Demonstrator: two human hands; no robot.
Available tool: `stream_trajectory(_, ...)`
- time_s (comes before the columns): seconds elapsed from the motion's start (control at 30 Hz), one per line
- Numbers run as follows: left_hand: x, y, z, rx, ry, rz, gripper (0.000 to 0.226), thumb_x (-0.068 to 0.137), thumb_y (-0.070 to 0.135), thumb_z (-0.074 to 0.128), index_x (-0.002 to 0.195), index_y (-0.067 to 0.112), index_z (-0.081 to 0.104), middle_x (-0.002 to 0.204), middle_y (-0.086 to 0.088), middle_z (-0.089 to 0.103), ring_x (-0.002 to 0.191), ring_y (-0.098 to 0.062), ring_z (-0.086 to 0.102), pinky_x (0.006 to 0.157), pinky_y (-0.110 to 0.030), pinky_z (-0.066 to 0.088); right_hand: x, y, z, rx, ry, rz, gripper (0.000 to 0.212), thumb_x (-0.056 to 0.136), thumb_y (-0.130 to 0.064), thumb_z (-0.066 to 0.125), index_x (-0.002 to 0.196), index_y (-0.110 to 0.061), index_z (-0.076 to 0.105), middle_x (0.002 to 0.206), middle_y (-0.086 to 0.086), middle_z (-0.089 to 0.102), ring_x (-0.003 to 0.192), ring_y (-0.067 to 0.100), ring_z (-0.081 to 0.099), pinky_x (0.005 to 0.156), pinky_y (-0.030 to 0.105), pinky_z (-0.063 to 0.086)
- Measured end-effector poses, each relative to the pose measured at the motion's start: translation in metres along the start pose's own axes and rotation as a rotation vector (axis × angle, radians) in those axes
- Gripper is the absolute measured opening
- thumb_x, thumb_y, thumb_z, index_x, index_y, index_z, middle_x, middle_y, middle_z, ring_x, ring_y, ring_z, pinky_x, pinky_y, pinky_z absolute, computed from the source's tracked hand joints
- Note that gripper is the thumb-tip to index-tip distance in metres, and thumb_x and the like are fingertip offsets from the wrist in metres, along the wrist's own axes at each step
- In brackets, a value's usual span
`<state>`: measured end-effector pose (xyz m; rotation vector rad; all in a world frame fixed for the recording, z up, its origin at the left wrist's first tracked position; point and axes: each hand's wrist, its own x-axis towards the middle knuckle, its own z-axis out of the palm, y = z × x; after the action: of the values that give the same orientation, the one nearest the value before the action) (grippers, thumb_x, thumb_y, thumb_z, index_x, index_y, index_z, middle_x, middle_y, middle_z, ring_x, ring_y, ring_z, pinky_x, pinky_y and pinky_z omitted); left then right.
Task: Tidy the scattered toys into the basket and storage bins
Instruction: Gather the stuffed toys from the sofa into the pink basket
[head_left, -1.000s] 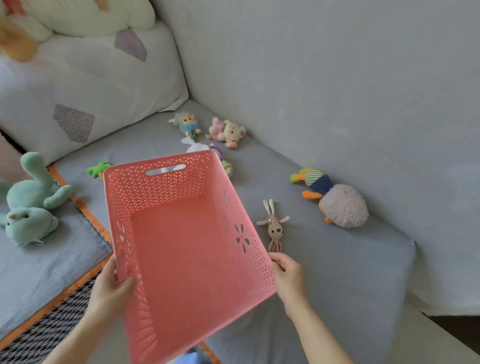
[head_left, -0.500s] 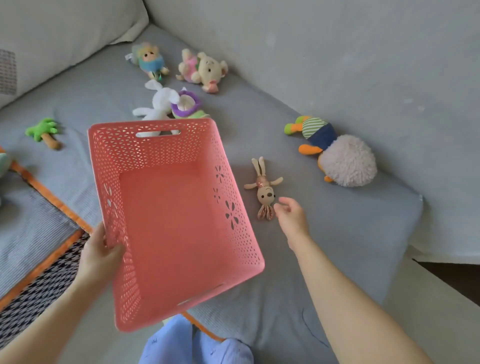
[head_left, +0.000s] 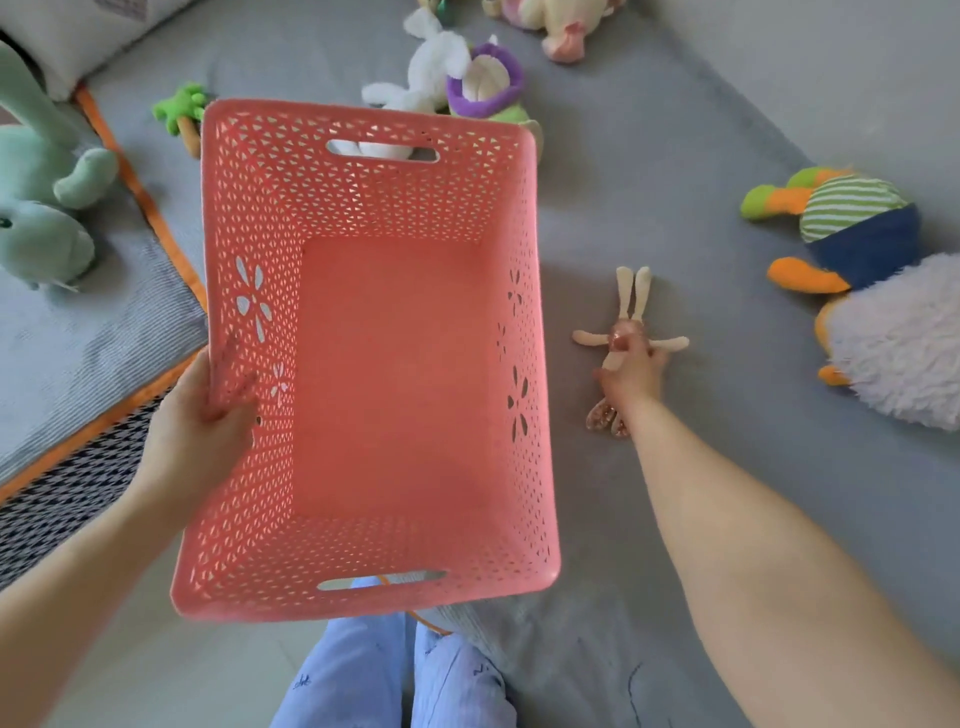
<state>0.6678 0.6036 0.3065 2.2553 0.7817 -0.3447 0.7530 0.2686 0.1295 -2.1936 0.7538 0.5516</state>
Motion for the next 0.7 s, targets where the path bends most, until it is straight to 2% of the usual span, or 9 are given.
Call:
stream_trajectory(0.07,0.001,0.0,0.003,0.021,0.006,-0.005,0.055,0.091,0.01,0.05,0.12,0.055,0.04,0.096,0.021,0.061,0.078,-0.033,0.064,0.067,-0.054,0.054,0.007,0.008,0.007,-0.018,0.001,-0.043,0.033,0.086,-0.003,0.045,0.117,-0.014,0.046,0.135,0.022,0.035,0.121,0.04,0.042,0.099,0.033,0.033)
stream_trajectory(0.17,0.002,-0.001,0.005,0.048,0.012,0.005,0.061,0.091,0.008,0.048,0.117,0.063,0.039,0.094,0.024,0.058,0.084,-0.029,0.064,0.068,-0.056,0.055,0.001,0.003,0.0,0.013,0.051,-0.108,0.027,0.086,-0.004,0.044,0.109,-0.017,0.047,0.123,0.018,0.052,0.108,0.035,0.054,0.089,0.034,0.044)
stream_trajectory(0.23,-0.001,0.001,0.005,0.048,0.015,0.002,0.062,0.09,0.006,0.046,0.131,0.052,0.035,0.1,0.017,0.061,0.075,-0.027,0.062,0.062,-0.054,0.053,-0.017,-0.012,-0.017,0.152,0.138,-0.15,0.027,0.084,-0.004,0.042,0.103,-0.022,0.047,0.114,0.008,0.061,0.086,0.019,0.066,0.065,0.022,0.051)
stream_trajectory(0.3,-0.005,0.005,0.007,0.083,0.023,-0.006,0.064,0.088,0.005,0.044,0.137,0.045,0.03,0.108,0.008,0.062,0.064,-0.028,0.059,0.056,-0.051,0.052,-0.05,-0.041,-0.042,0.353,0.242,-0.177,0.027,0.083,-0.003,0.044,0.098,-0.025,0.044,0.111,0.005,0.06,0.063,0.006,0.064,0.038,0.011,0.042)
stream_trajectory(0.33,-0.006,0.008,0.009,0.11,0.027,-0.012,0.066,0.087,0.005,0.043,0.139,0.043,0.028,0.111,0.005,0.061,0.061,-0.029,0.058,0.054,-0.048,0.05,-0.072,-0.056,-0.056,0.435,0.291,-0.204,0.027,0.083,-0.001,0.046,0.098,-0.023,0.042,0.107,0.006,0.059,0.061,0.0,0.061,0.035,0.005,0.035)
stream_trajectory(0.43,-0.015,0.02,0.012,0.184,0.043,-0.019,0.07,0.085,0.004,0.04,0.144,0.037,0.023,0.109,-0.002,0.061,0.068,-0.028,0.058,0.056,-0.036,0.046,-0.141,-0.09,-0.087,0.64,0.216,-0.326,0.029,0.085,0.006,0.048,0.101,-0.017,0.042,0.081,-0.006,0.052,0.043,-0.012,0.053,0.035,0.003,0.031)
stream_trajectory(0.53,-0.026,0.041,0.016,0.259,0.04,-0.036,0.067,0.086,0.005,0.035,0.144,0.035,0.02,0.1,-0.006,0.06,0.078,-0.033,0.059,0.059,-0.034,0.041,-0.185,-0.099,-0.082,0.651,-0.02,-0.491,0.032,0.085,0.004,0.055,0.096,-0.025,0.046,0.08,0.0,0.053,0.04,0.001,0.054,0.037,0.014,0.043)
stream_trajectory(0.6,-0.031,0.051,0.02,0.294,0.049,-0.023,0.068,0.087,0.005,0.034,0.145,0.036,0.018,0.096,-0.005,0.057,0.079,-0.033,0.058,0.06,-0.033,0.038,-0.197,-0.095,-0.059,0.563,-0.105,-0.538,0.035,0.084,0.0,0.06,0.094,-0.031,0.047,0.092,0.0,0.053,0.056,0.0,0.056,0.046,0.011,0.045)
stream_trajectory(0.7,-0.039,0.058,0.023,0.307,0.062,-0.011,0.066,0.087,0.004,0.032,0.144,0.036,0.018,0.1,-0.006,0.058,0.078,-0.032,0.057,0.061,-0.036,0.041,-0.209,-0.083,-0.027,0.368,-0.224,-0.566,0.029,0.085,-0.014,0.065,0.106,-0.028,0.05,0.115,-0.003,0.053,0.085,-0.002,0.052,0.07,0.002,0.04)
